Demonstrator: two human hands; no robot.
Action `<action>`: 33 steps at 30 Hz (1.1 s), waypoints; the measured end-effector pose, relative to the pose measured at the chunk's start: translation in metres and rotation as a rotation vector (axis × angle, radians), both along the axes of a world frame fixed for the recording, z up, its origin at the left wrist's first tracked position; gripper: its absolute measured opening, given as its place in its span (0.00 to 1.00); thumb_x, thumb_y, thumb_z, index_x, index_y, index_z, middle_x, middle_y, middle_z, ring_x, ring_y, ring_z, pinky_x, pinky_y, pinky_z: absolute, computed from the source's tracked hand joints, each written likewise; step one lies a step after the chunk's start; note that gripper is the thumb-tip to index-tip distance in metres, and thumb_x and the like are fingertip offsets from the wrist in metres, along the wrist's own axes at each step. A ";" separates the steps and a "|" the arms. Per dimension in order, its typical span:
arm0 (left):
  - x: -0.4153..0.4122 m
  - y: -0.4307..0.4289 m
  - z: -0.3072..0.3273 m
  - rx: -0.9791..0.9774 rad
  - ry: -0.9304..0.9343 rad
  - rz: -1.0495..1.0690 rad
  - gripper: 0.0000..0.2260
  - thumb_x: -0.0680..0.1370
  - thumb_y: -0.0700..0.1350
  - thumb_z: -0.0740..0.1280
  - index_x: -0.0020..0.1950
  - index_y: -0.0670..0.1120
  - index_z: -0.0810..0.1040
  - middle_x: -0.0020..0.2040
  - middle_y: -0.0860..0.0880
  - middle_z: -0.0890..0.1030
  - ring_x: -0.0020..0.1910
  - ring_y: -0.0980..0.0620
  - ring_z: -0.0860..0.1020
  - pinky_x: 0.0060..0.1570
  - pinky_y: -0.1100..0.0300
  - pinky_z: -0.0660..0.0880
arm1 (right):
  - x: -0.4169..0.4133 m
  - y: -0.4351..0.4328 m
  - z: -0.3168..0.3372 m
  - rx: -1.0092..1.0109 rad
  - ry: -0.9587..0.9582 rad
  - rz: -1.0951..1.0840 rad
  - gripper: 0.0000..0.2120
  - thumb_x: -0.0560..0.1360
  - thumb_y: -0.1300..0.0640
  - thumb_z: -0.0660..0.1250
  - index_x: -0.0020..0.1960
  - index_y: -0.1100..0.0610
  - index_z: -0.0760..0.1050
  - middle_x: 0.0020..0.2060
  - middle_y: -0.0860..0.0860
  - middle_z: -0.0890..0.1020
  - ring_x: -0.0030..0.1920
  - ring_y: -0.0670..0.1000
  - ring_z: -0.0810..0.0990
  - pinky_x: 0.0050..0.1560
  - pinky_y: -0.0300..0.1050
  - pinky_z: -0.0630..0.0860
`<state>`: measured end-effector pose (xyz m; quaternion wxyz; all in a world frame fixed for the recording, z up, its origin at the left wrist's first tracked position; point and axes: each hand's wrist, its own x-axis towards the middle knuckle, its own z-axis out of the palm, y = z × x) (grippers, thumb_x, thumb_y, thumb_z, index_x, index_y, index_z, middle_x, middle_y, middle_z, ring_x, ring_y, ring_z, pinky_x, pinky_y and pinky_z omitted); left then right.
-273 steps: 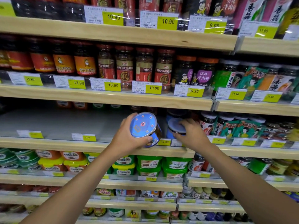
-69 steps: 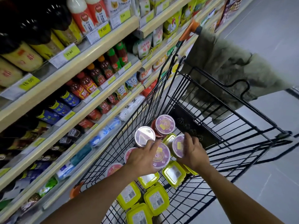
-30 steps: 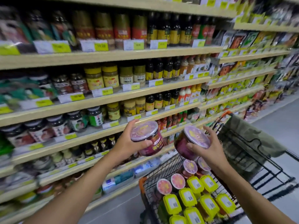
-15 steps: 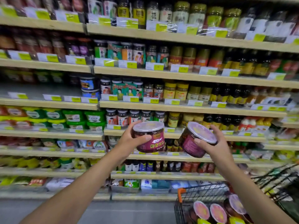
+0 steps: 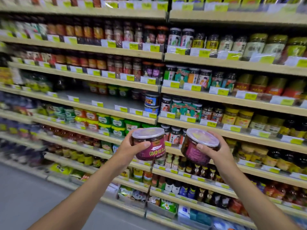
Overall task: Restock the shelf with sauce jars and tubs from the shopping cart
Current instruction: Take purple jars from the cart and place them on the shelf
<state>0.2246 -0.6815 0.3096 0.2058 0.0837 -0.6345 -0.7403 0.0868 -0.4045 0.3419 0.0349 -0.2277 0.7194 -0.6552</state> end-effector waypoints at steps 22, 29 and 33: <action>0.160 -0.252 0.023 -0.099 -0.030 0.124 0.45 0.53 0.63 0.85 0.67 0.54 0.75 0.61 0.48 0.83 0.59 0.46 0.83 0.58 0.45 0.80 | 0.090 -0.259 0.009 -0.078 -0.025 0.159 0.33 0.62 0.48 0.79 0.66 0.44 0.73 0.59 0.43 0.77 0.56 0.47 0.79 0.43 0.41 0.80; 0.130 -0.289 0.016 -0.121 -0.056 0.149 0.43 0.53 0.64 0.84 0.65 0.57 0.75 0.58 0.51 0.84 0.56 0.49 0.84 0.52 0.50 0.82 | 0.056 -0.300 -0.002 -0.053 -0.047 0.155 0.34 0.62 0.45 0.80 0.65 0.41 0.73 0.59 0.44 0.77 0.56 0.48 0.80 0.44 0.43 0.80; 0.095 -0.310 0.013 -0.158 -0.069 0.146 0.42 0.57 0.63 0.83 0.68 0.56 0.73 0.62 0.50 0.82 0.58 0.49 0.83 0.56 0.48 0.82 | 0.020 -0.322 -0.011 -0.029 -0.044 0.153 0.38 0.59 0.39 0.81 0.67 0.41 0.74 0.63 0.47 0.77 0.59 0.51 0.79 0.46 0.46 0.80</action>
